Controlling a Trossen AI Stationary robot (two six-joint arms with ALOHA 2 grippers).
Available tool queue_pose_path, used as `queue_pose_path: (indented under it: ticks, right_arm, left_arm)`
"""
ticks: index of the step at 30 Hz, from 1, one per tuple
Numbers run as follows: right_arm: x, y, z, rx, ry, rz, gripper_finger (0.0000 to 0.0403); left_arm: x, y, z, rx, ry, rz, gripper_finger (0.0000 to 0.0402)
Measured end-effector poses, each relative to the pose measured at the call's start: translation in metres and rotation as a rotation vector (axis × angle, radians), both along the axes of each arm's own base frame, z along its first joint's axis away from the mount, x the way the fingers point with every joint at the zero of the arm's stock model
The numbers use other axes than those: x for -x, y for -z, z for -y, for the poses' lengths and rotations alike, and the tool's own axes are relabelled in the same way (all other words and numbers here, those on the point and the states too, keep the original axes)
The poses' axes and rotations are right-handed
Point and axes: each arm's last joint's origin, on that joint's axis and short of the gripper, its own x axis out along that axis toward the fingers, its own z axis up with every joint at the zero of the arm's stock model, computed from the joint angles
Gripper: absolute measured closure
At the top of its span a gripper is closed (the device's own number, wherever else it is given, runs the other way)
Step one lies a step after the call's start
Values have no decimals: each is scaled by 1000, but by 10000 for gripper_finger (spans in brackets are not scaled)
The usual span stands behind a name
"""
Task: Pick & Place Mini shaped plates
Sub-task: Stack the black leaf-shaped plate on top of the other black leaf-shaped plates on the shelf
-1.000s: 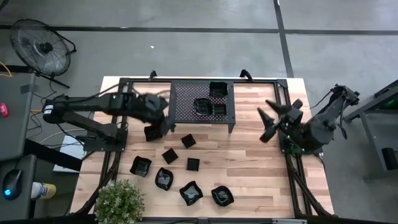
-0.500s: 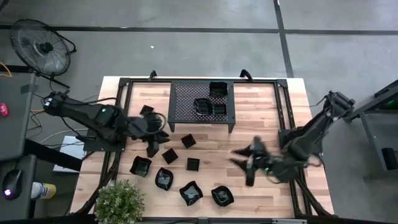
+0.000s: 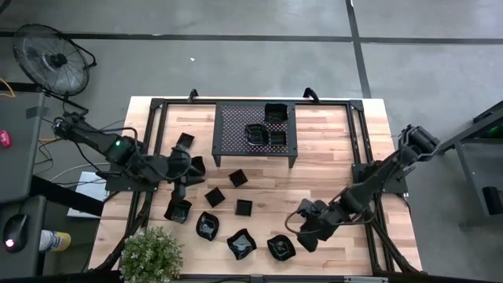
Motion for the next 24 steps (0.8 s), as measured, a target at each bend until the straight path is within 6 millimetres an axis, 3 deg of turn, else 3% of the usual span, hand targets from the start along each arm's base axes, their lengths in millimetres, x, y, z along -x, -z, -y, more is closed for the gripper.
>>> queue_pose_path:
  ticks: [10,18,24]
  right_arm:
    - [-17,36,-20,-220,135,-192,232]
    - [-26,61,-25,-226,179,-236,204]
    - [-35,79,-24,-209,203,-249,205]
  left_arm:
    - [1,29,10,68,34,17,305]
    - [1,30,10,77,51,10,305]
    - [1,30,10,76,52,10,305]
